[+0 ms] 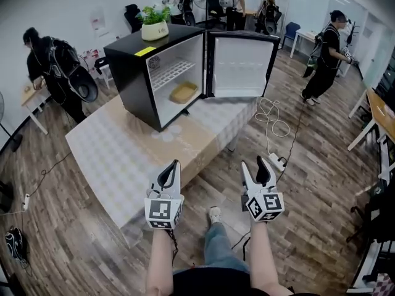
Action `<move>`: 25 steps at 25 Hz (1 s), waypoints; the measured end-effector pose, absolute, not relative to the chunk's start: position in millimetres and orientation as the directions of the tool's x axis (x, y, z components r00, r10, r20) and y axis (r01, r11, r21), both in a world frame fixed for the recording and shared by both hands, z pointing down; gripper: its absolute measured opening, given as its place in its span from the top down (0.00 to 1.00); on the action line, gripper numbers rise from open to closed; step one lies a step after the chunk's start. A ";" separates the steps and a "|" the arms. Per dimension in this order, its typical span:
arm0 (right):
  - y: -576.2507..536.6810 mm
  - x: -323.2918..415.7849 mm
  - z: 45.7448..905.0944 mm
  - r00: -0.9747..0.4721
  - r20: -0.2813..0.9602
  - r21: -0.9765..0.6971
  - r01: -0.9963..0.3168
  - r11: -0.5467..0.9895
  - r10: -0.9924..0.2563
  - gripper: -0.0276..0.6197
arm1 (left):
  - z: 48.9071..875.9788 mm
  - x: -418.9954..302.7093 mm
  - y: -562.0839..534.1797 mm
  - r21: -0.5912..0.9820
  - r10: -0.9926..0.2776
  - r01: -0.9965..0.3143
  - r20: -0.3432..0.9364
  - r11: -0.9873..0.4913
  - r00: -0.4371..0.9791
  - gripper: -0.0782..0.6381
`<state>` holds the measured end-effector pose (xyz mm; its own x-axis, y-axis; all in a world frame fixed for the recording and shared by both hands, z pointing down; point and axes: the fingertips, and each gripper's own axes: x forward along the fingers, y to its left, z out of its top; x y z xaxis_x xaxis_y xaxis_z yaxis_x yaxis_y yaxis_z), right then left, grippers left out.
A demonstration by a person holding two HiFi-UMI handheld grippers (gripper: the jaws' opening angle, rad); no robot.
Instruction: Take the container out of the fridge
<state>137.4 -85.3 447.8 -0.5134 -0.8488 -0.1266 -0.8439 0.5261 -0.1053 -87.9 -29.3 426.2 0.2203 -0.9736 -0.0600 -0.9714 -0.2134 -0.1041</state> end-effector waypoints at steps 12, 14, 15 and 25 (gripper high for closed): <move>-372.8 84.3 461.6 -0.684 -0.067 -0.122 -0.717 0.687 -0.726 0.59 | 448.0 -106.8 -280.7 -0.062 -0.999 -0.997 0.015 -0.045 0.044 0.88; -404.6 72.6 465.1 -0.706 -0.059 -0.117 -0.698 0.707 -0.706 0.59 | 451.8 -113.2 -307.2 -0.057 -0.999 -0.998 0.026 -0.020 0.019 0.88; -418.4 66.3 466.7 -0.715 -0.056 -0.113 -0.689 0.716 -0.697 0.59 | 453.6 -117.2 -318.5 -0.055 -1.000 -0.998 0.030 -0.009 0.007 0.88; -481.3 5.3 468.0 -0.797 -0.036 -0.123 -0.595 0.794 -0.603 0.59 | 453.1 -154.1 -361.2 -0.063 -0.995 -0.995 0.063 0.076 -0.080 0.88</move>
<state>5.3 -481.3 468.0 -0.7970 -0.6030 -0.0359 -0.5952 0.7941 -0.1230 -154.1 -361.2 453.1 -0.0797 -0.9948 0.0631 -0.9951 0.0757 -0.0633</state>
